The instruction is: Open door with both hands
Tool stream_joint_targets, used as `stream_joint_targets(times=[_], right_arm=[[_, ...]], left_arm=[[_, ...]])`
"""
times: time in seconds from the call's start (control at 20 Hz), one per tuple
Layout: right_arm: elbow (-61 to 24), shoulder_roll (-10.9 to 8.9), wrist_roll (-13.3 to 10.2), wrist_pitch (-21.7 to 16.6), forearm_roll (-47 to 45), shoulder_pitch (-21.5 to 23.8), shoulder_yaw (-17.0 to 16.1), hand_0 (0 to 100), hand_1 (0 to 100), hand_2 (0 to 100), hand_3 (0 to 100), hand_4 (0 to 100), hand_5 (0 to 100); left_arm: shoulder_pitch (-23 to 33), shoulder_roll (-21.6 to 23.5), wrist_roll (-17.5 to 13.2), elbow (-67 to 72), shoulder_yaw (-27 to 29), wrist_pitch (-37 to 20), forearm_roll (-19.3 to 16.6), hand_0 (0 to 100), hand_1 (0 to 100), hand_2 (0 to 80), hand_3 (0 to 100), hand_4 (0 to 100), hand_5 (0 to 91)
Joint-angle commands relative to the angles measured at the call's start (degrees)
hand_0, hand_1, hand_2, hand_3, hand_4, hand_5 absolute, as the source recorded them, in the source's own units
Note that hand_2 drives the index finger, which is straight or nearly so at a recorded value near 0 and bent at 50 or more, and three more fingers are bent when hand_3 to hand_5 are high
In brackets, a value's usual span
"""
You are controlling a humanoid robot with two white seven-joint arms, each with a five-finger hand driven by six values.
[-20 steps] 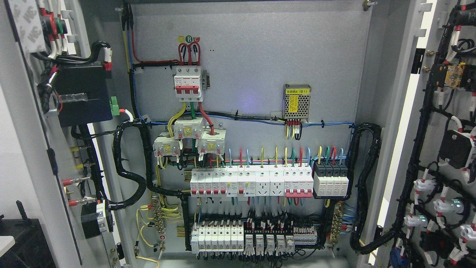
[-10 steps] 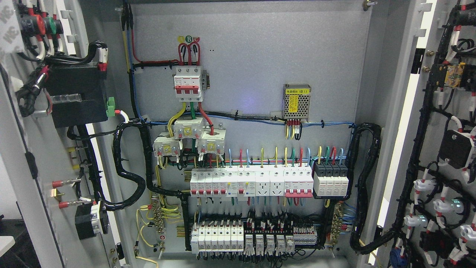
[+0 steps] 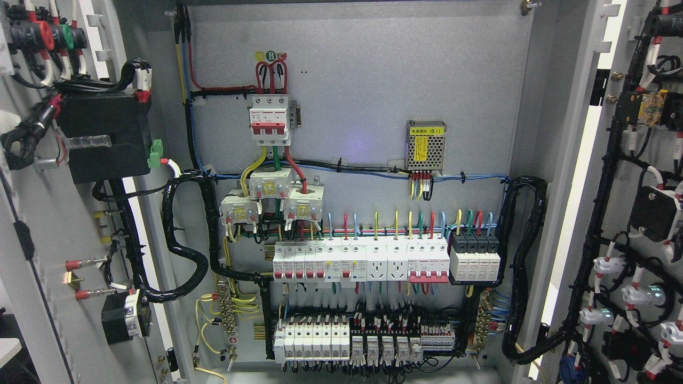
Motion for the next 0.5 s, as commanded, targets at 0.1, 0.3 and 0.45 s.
stream_joint_targets(times=[0.1, 0.3, 0.45], right_arm=[[1.4, 2.73, 0.3, 0.0, 0.1, -1.1, 1.6, 0, 0, 0, 0, 0, 0], [1.9, 2.73, 0.3, 0.0, 0.1, -1.2, 1.7, 0, 0, 0, 0, 0, 0], [2.3, 2.73, 0.3, 0.0, 0.1, -1.2, 1.6, 0, 0, 0, 0, 0, 0]], left_arm=[[0.0, 0.0, 0.0, 0.0, 0.0, 0.0, 0.0, 0, 0, 0.0, 0, 4, 0.0], [0.0, 0.0, 0.0, 0.0, -0.1, 0.0, 0.0, 0, 0, 0.0, 0, 4, 0.0], [0.0, 0.0, 0.0, 0.0, 0.0, 0.0, 0.0, 0, 0, 0.0, 0, 4, 0.0]])
